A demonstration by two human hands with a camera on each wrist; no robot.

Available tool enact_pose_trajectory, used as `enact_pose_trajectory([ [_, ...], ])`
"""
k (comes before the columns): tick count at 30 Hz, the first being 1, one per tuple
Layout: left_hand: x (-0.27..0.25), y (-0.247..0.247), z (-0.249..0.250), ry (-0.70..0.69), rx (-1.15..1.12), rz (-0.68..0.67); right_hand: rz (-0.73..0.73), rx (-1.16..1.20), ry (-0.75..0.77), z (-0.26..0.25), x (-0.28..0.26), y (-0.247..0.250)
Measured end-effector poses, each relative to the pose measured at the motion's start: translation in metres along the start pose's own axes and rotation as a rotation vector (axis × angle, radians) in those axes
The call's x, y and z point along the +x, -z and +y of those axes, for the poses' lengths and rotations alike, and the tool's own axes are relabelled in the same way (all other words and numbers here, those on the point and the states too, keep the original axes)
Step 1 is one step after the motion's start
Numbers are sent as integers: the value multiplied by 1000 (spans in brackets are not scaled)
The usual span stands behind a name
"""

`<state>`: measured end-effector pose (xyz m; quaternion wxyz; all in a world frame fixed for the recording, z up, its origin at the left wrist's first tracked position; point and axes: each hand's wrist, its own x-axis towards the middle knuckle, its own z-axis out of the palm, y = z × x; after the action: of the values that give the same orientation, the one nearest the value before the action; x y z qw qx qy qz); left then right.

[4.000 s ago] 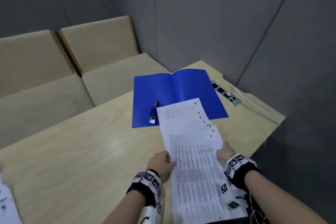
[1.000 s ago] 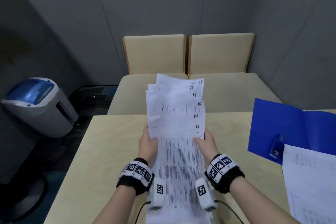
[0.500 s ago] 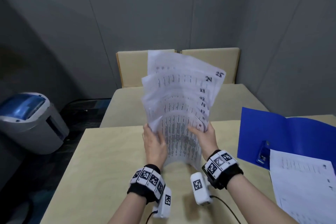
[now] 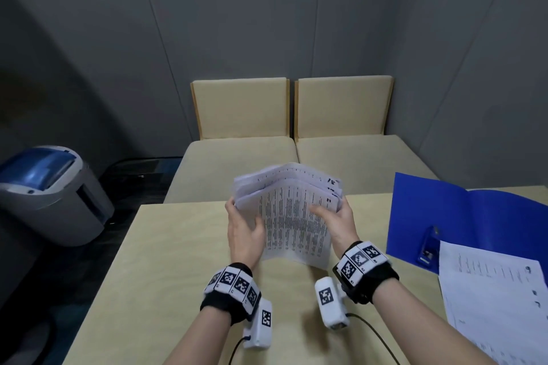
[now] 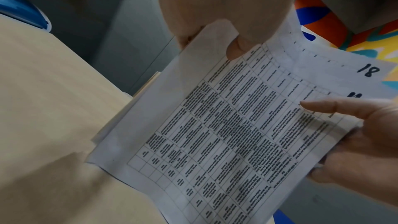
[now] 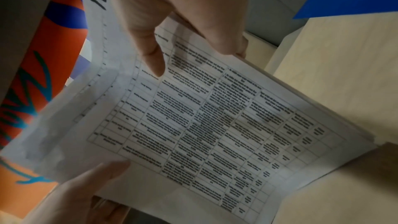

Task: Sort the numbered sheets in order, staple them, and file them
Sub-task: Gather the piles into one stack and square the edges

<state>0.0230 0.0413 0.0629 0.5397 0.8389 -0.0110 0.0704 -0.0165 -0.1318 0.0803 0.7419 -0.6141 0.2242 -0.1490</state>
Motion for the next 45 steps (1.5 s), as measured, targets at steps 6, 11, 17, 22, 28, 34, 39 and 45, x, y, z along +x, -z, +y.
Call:
enact_pose_trajectory([
  [6, 2, -2, 0, 86, -78, -32, -8, 12, -7, 5, -1, -1],
  [11, 2, -3, 0, 103, -151, 0, 52, -61, 104, 5, -3, 1],
  [17, 4, -2, -5, 86, -172, -15, 97, -614, 636, -8, -12, 3],
  [22, 5, -2, -4, 60, -188, -4, 53, -946, 769, -12, -13, 3],
  [28, 7, -1, -9, 50, -164, -29, 32, -1043, 772, -8, -10, 5],
  [34, 12, -5, -21, 80, -137, -79, -102, -1121, 735, -13, -11, 0],
  [39, 15, -3, -22, 58, -201, -60, 45, -418, 342, -18, -3, 2],
  [45, 4, -5, -3, -75, -197, 62, 40, -148, 271, -25, 0, -1],
])
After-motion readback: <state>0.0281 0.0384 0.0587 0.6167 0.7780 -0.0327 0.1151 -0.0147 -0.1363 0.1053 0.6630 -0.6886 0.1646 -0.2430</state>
